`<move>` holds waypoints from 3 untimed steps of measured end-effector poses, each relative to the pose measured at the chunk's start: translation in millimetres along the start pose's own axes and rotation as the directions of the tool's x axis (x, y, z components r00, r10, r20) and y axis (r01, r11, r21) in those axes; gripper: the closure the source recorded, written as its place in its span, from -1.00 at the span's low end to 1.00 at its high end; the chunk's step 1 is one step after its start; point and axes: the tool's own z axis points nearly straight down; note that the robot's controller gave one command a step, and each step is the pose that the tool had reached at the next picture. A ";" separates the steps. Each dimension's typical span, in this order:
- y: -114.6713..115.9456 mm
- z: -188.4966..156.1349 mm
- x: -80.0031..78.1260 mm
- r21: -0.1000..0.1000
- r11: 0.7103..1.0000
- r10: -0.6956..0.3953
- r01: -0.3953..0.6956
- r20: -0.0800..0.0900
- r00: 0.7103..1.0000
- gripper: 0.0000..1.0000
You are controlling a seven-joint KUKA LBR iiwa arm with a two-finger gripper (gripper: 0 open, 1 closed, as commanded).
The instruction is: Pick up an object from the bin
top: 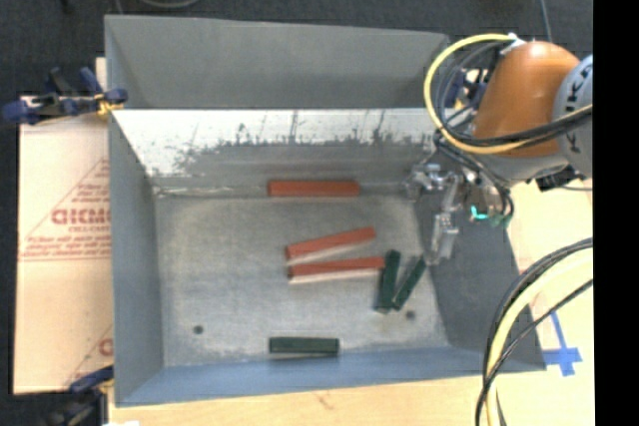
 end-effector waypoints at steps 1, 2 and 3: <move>75.4 62.2 6.7 -0.001 0.992 -0.123 0.123 0.005 0.992 -1.00; 72.4 59.6 5.5 0.002 0.993 -0.122 0.122 0.009 0.993 1.00; 78.8 -78.4 -7.6 0.005 0.970 -0.244 0.244 0.016 0.970 1.00</move>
Offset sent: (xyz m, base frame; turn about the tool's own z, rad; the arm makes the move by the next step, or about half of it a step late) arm -0.0074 0.0736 -0.0618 -0.1181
